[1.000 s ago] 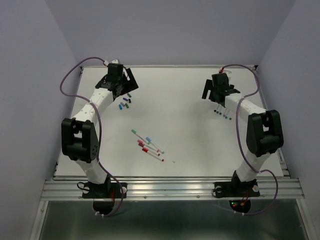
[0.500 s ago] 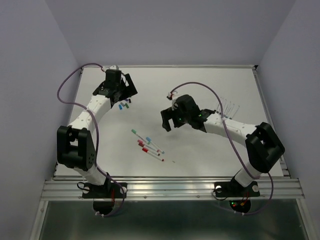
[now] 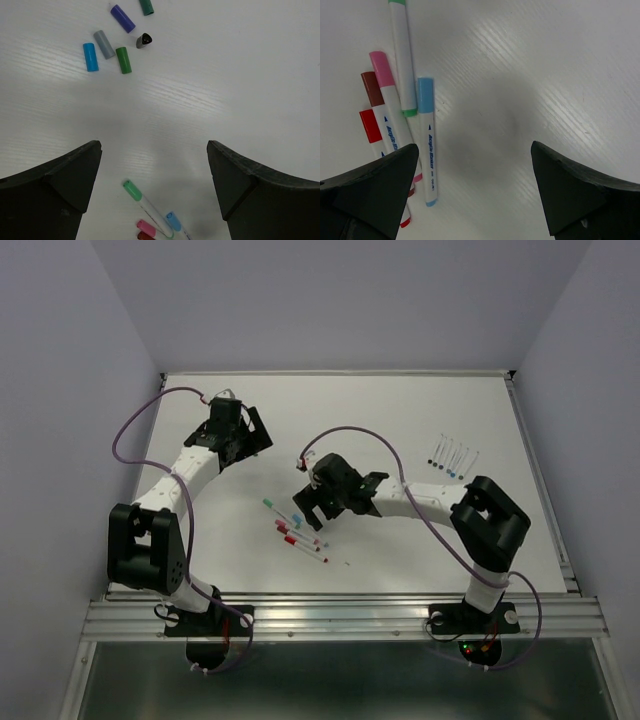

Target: Open the pen caps

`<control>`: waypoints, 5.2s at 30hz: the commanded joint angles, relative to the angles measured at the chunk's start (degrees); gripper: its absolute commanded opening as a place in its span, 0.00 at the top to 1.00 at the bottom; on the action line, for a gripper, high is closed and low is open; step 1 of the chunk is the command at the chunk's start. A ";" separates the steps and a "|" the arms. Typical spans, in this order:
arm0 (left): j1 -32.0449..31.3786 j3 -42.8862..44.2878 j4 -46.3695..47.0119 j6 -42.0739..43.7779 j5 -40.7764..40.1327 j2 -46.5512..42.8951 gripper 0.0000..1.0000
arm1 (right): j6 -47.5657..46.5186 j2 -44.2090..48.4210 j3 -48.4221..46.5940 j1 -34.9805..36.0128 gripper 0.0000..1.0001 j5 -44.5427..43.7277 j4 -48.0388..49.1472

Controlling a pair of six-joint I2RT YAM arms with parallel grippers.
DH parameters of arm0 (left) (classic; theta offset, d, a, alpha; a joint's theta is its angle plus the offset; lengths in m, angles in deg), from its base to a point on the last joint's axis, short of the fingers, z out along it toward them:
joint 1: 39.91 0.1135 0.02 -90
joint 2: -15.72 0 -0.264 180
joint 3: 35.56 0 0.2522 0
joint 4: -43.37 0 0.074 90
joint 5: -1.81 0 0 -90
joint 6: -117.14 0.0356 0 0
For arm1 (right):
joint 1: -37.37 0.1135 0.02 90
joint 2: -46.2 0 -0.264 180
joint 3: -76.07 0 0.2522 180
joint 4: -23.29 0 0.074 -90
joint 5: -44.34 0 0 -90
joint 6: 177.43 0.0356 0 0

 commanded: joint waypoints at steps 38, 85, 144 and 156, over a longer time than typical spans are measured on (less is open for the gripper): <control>-0.34 0.75 7.41 0.91 12.44 -2.28 0.01 | 2.63 1.82 0.02 -3.69 0.99 -1.18 5.05; -5.45 7.42 18.94 -4.89 20.64 6.95 1.00 | 7.64 6.93 3.10 -11.80 0.99 22.37 16.76; 1.77 17.53 -1.72 -5.33 -4.77 24.70 0.62 | 8.00 11.51 4.78 -15.05 0.99 9.39 10.43; 1.77 17.27 -1.89 -5.15 -4.24 23.83 0.53 | 8.35 11.59 4.60 -15.58 0.99 7.90 9.81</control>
